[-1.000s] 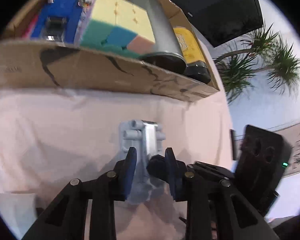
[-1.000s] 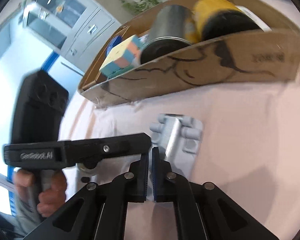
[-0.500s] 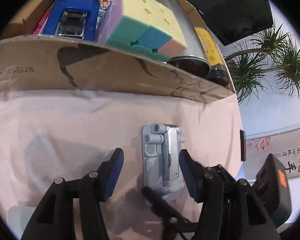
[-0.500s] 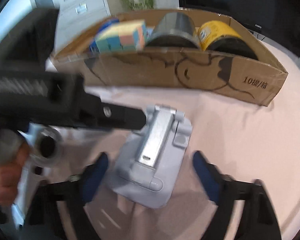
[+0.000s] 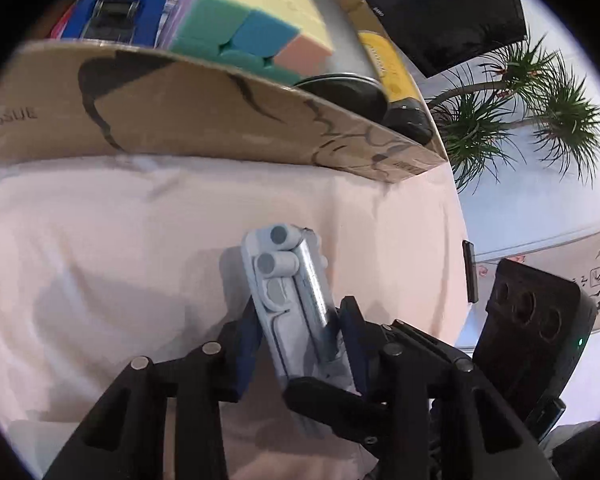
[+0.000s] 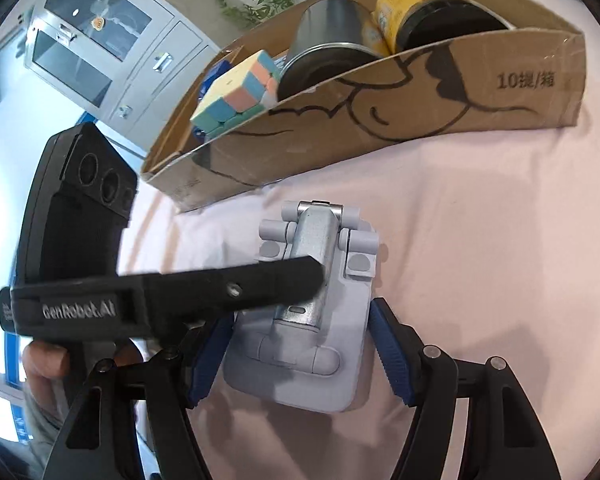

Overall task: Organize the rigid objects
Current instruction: 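Take the grey stand with the right tool and lower it into the box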

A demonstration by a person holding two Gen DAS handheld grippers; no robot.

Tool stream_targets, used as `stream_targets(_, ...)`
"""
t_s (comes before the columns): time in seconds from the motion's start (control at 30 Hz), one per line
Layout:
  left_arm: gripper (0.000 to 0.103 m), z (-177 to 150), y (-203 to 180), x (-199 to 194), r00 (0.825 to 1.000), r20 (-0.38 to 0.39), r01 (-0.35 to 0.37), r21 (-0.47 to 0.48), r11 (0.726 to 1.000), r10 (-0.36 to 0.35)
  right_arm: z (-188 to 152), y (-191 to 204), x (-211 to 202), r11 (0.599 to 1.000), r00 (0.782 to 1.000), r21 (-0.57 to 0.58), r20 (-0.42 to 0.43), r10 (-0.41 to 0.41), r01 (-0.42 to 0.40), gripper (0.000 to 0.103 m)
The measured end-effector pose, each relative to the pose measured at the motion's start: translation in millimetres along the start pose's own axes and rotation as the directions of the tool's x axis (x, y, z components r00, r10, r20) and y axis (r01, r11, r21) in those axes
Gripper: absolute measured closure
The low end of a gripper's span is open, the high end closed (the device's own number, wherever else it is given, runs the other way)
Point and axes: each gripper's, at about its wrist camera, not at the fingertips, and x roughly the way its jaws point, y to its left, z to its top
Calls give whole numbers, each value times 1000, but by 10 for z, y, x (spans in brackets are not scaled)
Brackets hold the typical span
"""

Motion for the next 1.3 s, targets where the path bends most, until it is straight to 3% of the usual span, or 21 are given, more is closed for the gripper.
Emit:
stream_targets(0.1, 73, 10, -84, -140, 999, 38, 17, 22, 1000, -18, 47, 68, -35, 1000, 1000, -28, 21, 9, -9, 37)
stream_targets(0.2, 73, 103, -263, -394, 992, 127, 5, 58, 998, -13, 162, 338, -154, 995, 997, -99, 73, 15, -8, 37)
stream_targets(0.33, 73, 507, -462, -779, 975, 224, -9, 122, 993, -18, 555, 601, -397, 979, 987, -205, 156, 31, 2, 37)
stream_targets(0.47, 73, 1087, -500, -1121, 960, 279, -14, 143, 990, -27, 1226, 900, -400, 955, 977, -294, 209, 34, 30, 38)
stream_targets(0.63, 73, 1707, -194, -1130, 967, 251, 28, 68, 997, -45, 2000, 954, -76, 957, 990, -287, 141, 2, 39, 38)
stream_targets(0.8, 73, 1931, 231, -894, 976, 202, 86, -40, 996, -76, 2459, 841, 415, 967, 998, -246, 21, -63, 66, 38)
stream_targets(0.93, 74, 1899, 310, -816, 979, 200, 61, -48, 997, -51, 2491, 764, 644, 972, 995, -216, -33, -99, 90, 38)
stream_targets(1.07, 69, 1891, 274, -865, 979, 205, 19, -34, 999, -11, 2433, 742, 644, 966, 991, -228, -17, -129, 122, 37)
stream_targets(1.2, 69, 1820, 194, -982, 968, 239, -86, 10, 996, 81, 2379, 694, 575, 965, 990, -228, -4, -138, 133, 37)
stream_targets(1.3, 69, 1679, 138, -1134, 945, 290, -168, 41, 985, 150, 2301, 703, 503, 964, 991, -232, -2, -131, 127, 40)
